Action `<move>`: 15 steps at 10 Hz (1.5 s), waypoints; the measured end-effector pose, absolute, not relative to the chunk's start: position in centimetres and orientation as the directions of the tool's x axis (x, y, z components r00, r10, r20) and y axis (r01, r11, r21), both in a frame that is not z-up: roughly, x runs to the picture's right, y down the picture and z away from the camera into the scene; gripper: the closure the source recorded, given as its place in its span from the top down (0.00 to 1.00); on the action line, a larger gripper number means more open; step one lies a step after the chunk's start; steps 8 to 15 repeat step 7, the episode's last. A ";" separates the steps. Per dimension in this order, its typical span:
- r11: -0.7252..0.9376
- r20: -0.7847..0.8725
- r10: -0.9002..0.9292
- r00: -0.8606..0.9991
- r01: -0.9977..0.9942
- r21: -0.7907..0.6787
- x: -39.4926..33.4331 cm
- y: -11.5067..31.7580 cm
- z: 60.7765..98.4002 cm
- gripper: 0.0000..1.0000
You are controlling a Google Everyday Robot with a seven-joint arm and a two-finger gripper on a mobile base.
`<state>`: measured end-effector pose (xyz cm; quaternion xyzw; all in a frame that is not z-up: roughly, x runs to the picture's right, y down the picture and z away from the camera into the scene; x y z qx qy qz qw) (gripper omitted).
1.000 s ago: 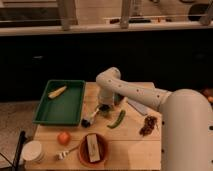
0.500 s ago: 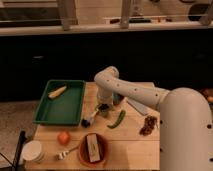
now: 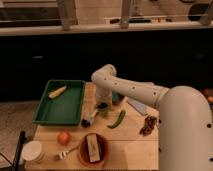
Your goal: Stack cups into tray
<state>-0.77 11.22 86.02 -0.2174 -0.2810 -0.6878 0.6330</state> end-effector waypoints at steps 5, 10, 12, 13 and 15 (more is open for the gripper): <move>-0.044 0.649 -0.753 -0.112 0.992 0.120 -0.9 10.6 85.2 0.00; -0.042 0.647 -0.753 -0.119 0.990 0.133 -1.2 10.1 84.6 0.00; -0.042 0.647 -0.753 -0.119 0.990 0.133 -1.2 10.1 84.6 0.00; -0.042 0.647 -0.753 -0.119 0.990 0.133 -1.2 10.1 84.6 0.00; -0.042 0.647 -0.753 -0.119 0.990 0.133 -1.2 10.1 84.6 0.00</move>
